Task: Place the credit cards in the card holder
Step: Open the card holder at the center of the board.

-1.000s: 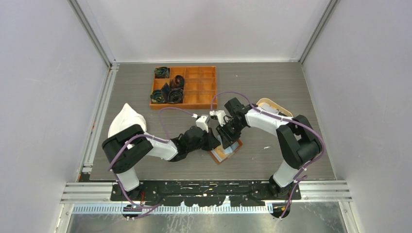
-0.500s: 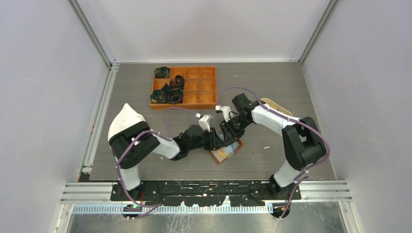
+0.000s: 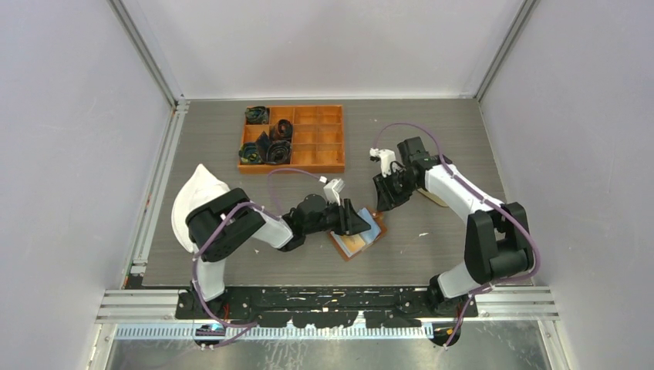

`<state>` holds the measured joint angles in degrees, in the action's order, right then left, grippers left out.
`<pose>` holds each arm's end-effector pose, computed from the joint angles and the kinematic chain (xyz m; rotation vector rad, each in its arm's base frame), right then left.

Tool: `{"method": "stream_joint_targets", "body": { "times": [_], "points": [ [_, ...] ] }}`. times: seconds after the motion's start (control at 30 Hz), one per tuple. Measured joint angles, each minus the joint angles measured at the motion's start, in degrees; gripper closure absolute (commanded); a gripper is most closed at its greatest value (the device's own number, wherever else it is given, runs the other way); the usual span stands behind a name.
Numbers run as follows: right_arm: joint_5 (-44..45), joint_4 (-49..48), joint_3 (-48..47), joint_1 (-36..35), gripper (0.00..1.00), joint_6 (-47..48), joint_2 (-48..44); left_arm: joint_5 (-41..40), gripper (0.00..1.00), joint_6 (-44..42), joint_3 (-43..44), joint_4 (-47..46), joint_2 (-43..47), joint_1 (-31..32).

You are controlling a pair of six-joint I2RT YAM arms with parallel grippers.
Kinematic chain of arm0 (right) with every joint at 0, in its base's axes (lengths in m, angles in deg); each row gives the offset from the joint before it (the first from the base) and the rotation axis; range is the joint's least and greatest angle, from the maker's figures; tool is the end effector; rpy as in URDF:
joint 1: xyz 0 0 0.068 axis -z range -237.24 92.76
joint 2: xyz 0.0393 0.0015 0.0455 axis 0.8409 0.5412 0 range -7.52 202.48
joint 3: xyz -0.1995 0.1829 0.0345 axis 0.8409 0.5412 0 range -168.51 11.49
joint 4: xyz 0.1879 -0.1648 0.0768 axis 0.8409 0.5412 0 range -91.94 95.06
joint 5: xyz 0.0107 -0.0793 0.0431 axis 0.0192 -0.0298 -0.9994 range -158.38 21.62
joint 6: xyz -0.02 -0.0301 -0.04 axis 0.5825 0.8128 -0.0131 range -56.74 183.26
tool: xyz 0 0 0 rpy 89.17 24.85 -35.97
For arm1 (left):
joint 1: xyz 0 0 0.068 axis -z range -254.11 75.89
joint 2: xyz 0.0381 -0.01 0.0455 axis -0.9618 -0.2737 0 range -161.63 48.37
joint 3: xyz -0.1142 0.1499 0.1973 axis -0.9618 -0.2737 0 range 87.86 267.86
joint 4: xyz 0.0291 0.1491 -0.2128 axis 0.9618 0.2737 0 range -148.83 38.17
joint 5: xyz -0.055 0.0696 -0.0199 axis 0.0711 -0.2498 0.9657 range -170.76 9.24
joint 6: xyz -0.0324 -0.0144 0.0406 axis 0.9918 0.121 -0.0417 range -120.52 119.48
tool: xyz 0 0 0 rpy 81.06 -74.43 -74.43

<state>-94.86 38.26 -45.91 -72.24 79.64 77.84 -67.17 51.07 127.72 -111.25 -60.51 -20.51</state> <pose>0.2688 0.0884 0.2165 -0.8453 2.5571 0.6268 0.2029 -0.2892 0.1250 0.2264 2.1254 -1.4149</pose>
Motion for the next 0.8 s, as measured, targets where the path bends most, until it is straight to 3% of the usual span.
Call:
{"method": "stream_joint_targets", "body": {
  "times": [0.17,0.37,0.8],
  "points": [
    [2.45,0.2,-0.02,-0.28,0.74,-0.02,4.83,2.01,0.57,1.68,2.64,-2.34,-3.1,0.0],
    [3.3,2.6,-0.26,-1.81,0.76,0.68,11.23,3.5,0.55,2.51,4.28,-2.67,-4.72,0.0],
    [-3.89,8.68,-4.02,-2.69,0.7,2.14,14.43,4.55,0.53,1.31,3.69,-2.73,-2.38,0.0]
  ]
}}
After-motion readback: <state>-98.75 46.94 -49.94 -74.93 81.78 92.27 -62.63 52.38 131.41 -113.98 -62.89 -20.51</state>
